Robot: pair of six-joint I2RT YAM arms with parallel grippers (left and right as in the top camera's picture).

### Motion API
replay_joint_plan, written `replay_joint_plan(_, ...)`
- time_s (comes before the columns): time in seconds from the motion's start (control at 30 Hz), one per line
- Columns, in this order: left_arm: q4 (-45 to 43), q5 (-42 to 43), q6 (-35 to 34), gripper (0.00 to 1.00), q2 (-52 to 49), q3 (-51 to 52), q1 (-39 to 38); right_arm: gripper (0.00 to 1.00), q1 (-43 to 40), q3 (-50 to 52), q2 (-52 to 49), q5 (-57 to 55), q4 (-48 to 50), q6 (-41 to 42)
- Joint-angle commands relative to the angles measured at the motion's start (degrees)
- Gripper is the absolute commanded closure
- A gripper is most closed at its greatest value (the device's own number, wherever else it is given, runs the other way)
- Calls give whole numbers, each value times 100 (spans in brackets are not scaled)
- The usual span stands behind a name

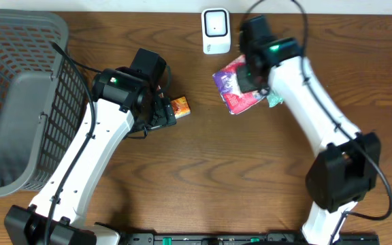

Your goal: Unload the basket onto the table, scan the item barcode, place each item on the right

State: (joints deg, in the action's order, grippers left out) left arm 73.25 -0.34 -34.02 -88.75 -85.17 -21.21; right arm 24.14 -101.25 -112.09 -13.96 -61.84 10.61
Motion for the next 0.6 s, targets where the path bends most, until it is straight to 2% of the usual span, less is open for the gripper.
replay_joint_plan(0.0,24,-35,98,2,-37,2,4,98,494,28,-225,-2531,-219,1078)
replay_joint_plan(0.13,24,-35,98,2,-37,2,4,99,1014,140,-402,-4054,-669,2061)
replay_joint_plan(0.27,24,-35,98,2,-37,2,4,99,1268,647,-573,-4507,-754,2516)
replay_joint_plan(0.37,24,-35,98,2,-35,2,4,99,1384,1119,-675,-4199,-426,2575)
replay_joint_plan(0.47,24,-35,96,2,-35,2,4,99,1486,1329,-697,-3338,-155,2566)
replay_joint_plan(0.57,24,-35,98,2,-37,2,4,91,1495,1235,-673,-2328,92,2321)
